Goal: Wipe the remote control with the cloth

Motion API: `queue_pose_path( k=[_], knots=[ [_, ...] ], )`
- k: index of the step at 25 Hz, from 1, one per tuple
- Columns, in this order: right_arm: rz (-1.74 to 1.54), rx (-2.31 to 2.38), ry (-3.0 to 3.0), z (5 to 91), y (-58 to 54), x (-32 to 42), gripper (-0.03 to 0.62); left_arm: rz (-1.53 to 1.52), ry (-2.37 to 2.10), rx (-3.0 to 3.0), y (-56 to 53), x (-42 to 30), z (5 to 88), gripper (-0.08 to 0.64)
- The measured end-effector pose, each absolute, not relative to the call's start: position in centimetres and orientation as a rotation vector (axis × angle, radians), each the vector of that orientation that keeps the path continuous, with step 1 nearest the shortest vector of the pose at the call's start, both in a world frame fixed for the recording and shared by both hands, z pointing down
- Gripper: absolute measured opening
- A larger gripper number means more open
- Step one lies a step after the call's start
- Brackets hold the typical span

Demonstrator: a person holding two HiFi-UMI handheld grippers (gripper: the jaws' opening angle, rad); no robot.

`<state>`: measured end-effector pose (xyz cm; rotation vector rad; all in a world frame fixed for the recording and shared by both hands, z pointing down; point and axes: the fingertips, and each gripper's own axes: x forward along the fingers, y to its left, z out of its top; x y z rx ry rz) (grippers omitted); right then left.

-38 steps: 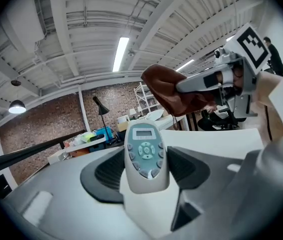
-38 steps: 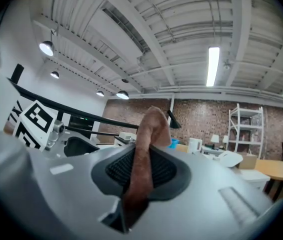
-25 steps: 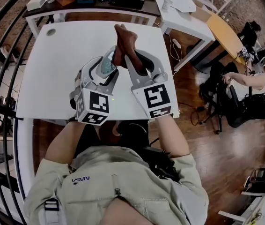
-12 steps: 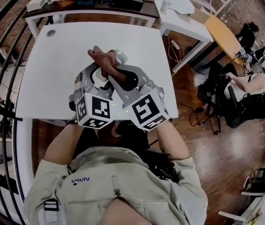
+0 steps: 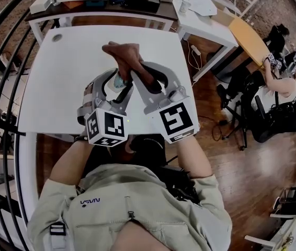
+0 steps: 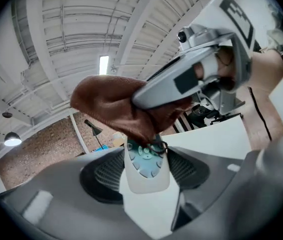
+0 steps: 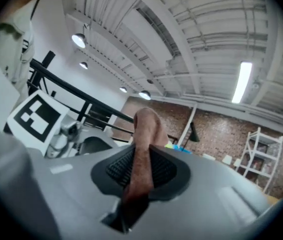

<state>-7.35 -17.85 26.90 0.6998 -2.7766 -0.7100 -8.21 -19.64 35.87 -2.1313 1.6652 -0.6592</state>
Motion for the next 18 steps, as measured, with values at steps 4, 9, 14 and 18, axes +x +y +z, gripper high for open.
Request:
queue_pose_path(
  k=[4, 9, 14, 18],
  knots=[
    [-0.771, 0.883, -2.713, 25.6, -20.5, -6.0, 0.066, -0.686, 1.636, -2.09, -19.5, -7.5, 35.8, 0.279],
    [-0.773, 0.721, -2.653, 28.4, -19.4, -7.8, 0.066, -0.714, 1.619, -2.053, -19.5, -7.3, 35.8, 0.279],
    [-0.716, 0.463, -2.668, 31.0, -15.8, -9.8, 0.066, -0.72, 1.645, -2.073, -19.9, -8.2, 36.6, 0.279],
    [-0.639, 0.258, -2.71, 31.9, -13.3, -10.4, 0.066, -0.7, 1.658, -2.085, -19.9, -8.5, 36.5, 0.279]
  ],
)
